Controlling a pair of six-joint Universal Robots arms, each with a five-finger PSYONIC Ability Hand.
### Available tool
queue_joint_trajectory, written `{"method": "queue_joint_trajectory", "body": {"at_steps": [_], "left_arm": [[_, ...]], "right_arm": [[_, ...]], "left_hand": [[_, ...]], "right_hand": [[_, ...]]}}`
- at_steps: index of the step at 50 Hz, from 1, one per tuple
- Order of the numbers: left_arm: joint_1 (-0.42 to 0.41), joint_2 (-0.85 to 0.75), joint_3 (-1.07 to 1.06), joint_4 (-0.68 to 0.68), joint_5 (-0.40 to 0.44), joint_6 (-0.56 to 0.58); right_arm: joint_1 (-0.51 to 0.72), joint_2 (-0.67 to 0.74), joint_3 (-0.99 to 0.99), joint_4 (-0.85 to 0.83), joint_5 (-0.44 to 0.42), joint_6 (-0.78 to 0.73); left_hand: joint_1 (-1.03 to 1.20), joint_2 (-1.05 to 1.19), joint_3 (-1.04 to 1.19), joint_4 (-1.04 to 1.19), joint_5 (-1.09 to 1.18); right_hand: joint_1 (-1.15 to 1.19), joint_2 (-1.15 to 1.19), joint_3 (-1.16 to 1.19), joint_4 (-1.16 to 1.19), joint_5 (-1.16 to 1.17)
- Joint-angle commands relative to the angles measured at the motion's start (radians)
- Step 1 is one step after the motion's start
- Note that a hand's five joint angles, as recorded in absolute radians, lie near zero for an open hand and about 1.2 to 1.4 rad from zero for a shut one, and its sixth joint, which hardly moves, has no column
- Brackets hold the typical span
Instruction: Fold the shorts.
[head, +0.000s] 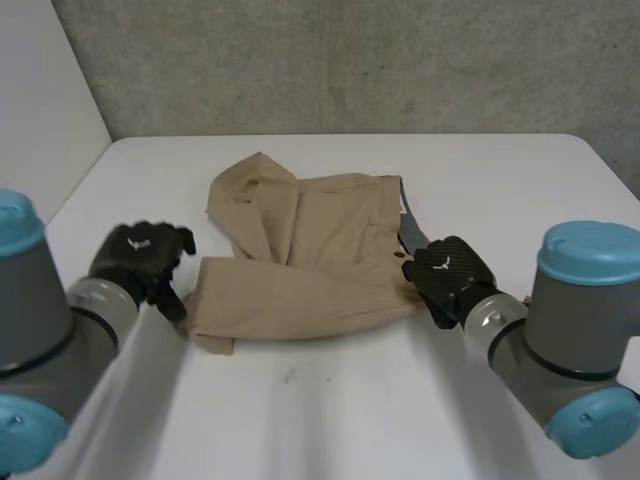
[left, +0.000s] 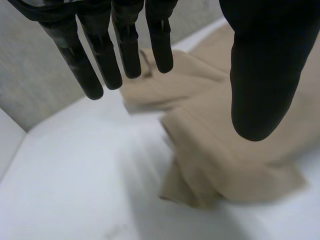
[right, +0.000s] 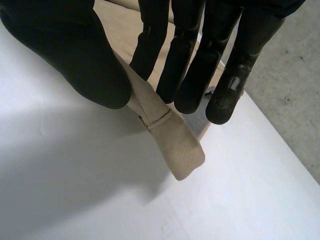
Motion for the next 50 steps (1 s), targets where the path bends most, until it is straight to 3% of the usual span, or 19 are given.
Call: {"method": "queue_joint_trajectory", "body": {"at_steps": [1,6,18,27,30,33,34,39,45,50], "left_arm": [[0.110,-0.028,0.006,0.041,0.243,-0.010],[0.153,-0.153,0.018,0.038,0.341,-0.011],[0.154,-0.267,0.031,0.083,0.410,0.000],[0.142,-0.292,0.038,0.147,0.407,0.006],[0.142,-0.299,0.045,0.161,0.407,0.006],[0.142,-0.296,0.046,0.162,0.404,0.004],[0.140,-0.295,0.046,0.161,0.403,0.003],[0.139,-0.237,0.045,0.143,0.398,-0.011],[0.134,-0.027,0.025,0.028,0.392,-0.026],[0.136,0.153,0.026,-0.051,0.396,-0.052]], "right_arm": [[-0.035,-0.014,0.037,-0.023,-0.024,0.045],[-0.043,-0.014,0.037,-0.026,-0.025,0.100],[-0.049,-0.010,0.032,-0.037,-0.025,0.133],[-0.044,-0.008,0.037,-0.036,-0.027,0.133],[-0.043,-0.008,0.037,-0.036,-0.027,0.133],[-0.043,-0.008,0.037,-0.036,-0.025,0.131],[-0.044,-0.008,0.037,-0.036,-0.024,0.131],[-0.046,-0.013,0.035,-0.034,-0.022,0.126],[-0.040,-0.034,0.003,-0.017,-0.014,0.114],[-0.041,-0.175,-0.051,0.036,-0.017,0.082]], "left_hand": [[0.212,0.211,0.209,0.216,0.213],[0.321,0.320,0.318,0.325,0.321],[0.318,0.317,0.315,0.322,0.319],[0.368,0.367,0.365,0.372,0.368],[0.555,0.554,0.552,0.559,0.555],[0.941,0.941,0.939,0.946,0.942],[0.943,0.942,0.940,0.947,0.944],[0.943,0.942,0.940,0.947,0.944],[0.943,0.942,0.940,0.947,0.944],[0.943,0.942,0.940,0.947,0.944]], "right_hand": [[0.424,0.215,0.207,0.207,0.234],[0.424,0.215,0.207,0.207,0.234],[0.424,0.215,0.207,0.207,0.234],[0.424,0.215,0.207,0.207,0.234],[0.424,0.215,0.207,0.207,0.234],[0.424,0.215,0.207,0.207,0.234],[0.424,0.215,0.207,0.207,0.234],[0.424,0.215,0.207,0.207,0.234],[0.424,0.215,0.207,0.207,0.234],[0.424,0.215,0.207,0.207,0.234]]}}
